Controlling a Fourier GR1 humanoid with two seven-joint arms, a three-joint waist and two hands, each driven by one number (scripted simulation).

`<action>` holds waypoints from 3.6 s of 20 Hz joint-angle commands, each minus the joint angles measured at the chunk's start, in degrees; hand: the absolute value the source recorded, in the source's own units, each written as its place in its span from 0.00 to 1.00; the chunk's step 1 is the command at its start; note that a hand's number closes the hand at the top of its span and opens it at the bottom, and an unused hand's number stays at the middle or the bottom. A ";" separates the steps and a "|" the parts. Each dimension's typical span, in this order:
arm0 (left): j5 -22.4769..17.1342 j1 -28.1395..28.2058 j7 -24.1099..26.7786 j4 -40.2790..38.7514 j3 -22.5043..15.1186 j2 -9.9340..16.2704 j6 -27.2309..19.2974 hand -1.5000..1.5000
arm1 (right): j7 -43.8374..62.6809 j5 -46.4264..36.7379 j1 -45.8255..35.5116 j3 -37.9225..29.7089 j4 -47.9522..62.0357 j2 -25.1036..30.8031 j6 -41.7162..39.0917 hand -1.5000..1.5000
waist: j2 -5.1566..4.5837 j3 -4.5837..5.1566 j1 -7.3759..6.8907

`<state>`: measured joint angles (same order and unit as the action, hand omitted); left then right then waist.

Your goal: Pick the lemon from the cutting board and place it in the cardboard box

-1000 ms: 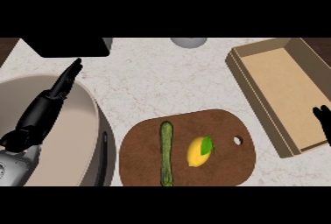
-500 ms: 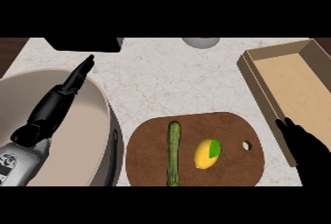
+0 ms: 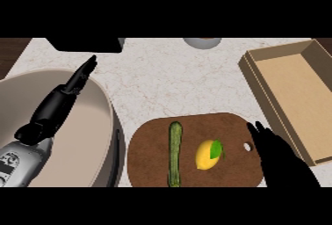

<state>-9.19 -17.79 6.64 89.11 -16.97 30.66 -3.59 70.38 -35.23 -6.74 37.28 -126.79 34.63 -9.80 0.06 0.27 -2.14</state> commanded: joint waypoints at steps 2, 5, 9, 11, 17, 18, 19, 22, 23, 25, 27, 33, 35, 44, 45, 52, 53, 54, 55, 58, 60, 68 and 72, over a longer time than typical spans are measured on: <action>-0.38 1.77 -0.22 -2.78 0.12 -0.25 0.59 0.50 | 14.79 -3.36 -4.70 2.49 6.40 -8.48 -5.62 0.00 | -0.40 0.31 0.19; 0.28 1.49 -1.33 -2.70 -0.67 -0.98 -0.14 0.50 | 14.80 -7.02 -5.55 2.75 9.39 -11.14 -7.52 0.00 | -0.16 0.29 1.19; -1.04 0.80 -2.69 -2.73 0.60 -0.16 0.65 0.50 | 14.82 -10.23 -9.17 2.34 14.31 -17.55 -10.35 0.00 | -0.12 0.21 1.24; -0.98 2.48 -1.18 -1.19 0.82 0.23 0.67 0.50 | 14.82 -13.07 -9.05 2.74 17.45 -21.39 -10.22 0.00 | 0.13 0.11 1.07; -0.32 2.81 -1.15 -1.50 0.12 -0.51 0.34 0.50 | 14.80 -17.70 -8.87 2.50 24.51 -28.07 -13.34 0.00 | 0.12 0.02 1.92; 0.42 3.11 -0.60 -2.36 0.86 0.19 -0.15 0.50 | 14.80 -18.49 -7.48 2.50 22.61 -28.19 -14.48 0.00 | 0.24 0.00 2.56; -0.91 4.82 2.02 -3.26 1.67 0.88 1.62 0.50 | 14.80 -18.71 -9.10 1.10 26.51 -30.07 -13.37 0.00 | -0.13 0.03 1.60; -0.32 4.49 -0.10 -1.36 1.63 0.44 0.29 0.50 | 14.79 -21.65 -8.35 -0.28 26.22 -31.94 -15.61 0.00 | 0.18 -0.06 2.07; 0.70 4.44 0.36 -2.72 0.52 -0.83 -0.13 0.50 | 14.54 -22.23 -8.28 0.87 27.56 -33.77 -14.81 0.00 | -0.03 -0.10 2.22; -0.31 5.87 0.84 -1.03 1.59 -0.17 0.54 0.50 | 13.73 -20.74 -10.57 -1.24 27.80 -34.37 -15.97 0.00 | 0.03 -0.15 1.47; 0.12 3.68 -1.03 -1.32 2.16 0.52 1.00 0.50 | 14.27 -21.82 -8.74 1.35 29.01 -34.44 -13.76 0.00 | 0.03 -0.19 1.79; 0.68 3.03 -0.26 -3.89 2.76 -0.57 1.32 0.50 | 12.65 -20.63 -10.21 -1.74 31.86 -34.53 -14.14 0.00 | -0.23 -0.16 2.14; 0.08 6.85 0.34 -0.07 2.99 0.70 1.93 0.50 | 12.07 -23.73 -5.59 -0.51 32.03 -34.54 -12.94 0.00 | 0.14 -0.19 1.77; 3.13 5.66 2.35 -3.82 1.21 -3.48 -0.13 0.50 | 9.19 -23.59 -4.12 -2.73 32.61 -34.56 -11.60 0.00 | -0.08 -0.21 2.54; 1.20 4.10 -1.60 -1.69 2.47 -1.83 1.34 0.50 | 8.53 -24.15 -5.17 -3.06 34.83 -34.57 -11.36 0.00 | -0.05 -0.25 2.11; 1.07 2.54 -0.46 -4.57 4.98 -1.48 3.98 0.50 | 1.21 -30.16 -6.72 1.34 37.35 -34.58 -8.86 1.00 | -0.13 -0.25 2.18; 1.03 2.55 -1.90 -2.18 4.55 -1.98 3.71 0.50 | 1.84 -30.02 -8.67 -0.28 34.55 -34.59 -13.82 1.00 | 0.00 -0.25 2.17; 2.74 2.79 -3.52 -0.22 3.16 -3.24 1.55 0.50 | 0.24 -32.25 -6.70 2.25 39.38 -34.59 -7.38 1.00 | -0.03 -0.28 1.91; 2.30 3.96 -0.02 -2.85 4.70 -2.24 3.26 0.50 | 0.24 -32.74 -6.39 2.55 37.59 -34.60 -8.84 1.00 | -0.06 -0.25 2.09; 2.77 2.93 0.13 -5.00 4.52 -3.48 3.55 0.50 | -7.05 -31.15 -14.63 -5.71 41.94 -34.60 -9.80 1.00 | -0.25 -0.26 1.97; 2.77 2.32 -2.71 -1.72 3.42 -3.52 2.75 0.50 | -18.48 -26.13 -22.77 -14.66 49.60 -34.23 -6.88 1.00 | -0.64 -0.32 0.88; 3.12 0.28 -0.68 -3.40 2.97 -3.49 3.99 0.50 | -39.85 -22.44 -39.49 -24.88 68.66 -27.52 4.55 1.00 | -1.77 -0.35 -1.45; 4.32 1.60 -1.10 -3.27 2.26 -4.40 3.33 0.50 | -41.44 -26.80 -46.90 -23.47 73.02 -27.85 8.31 1.00 | -0.82 -0.27 -0.15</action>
<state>-5.69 -17.35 6.87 89.02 -13.88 27.16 -0.59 31.96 -59.22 -46.79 13.84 -59.41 6.47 -5.02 -0.76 -0.62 -2.97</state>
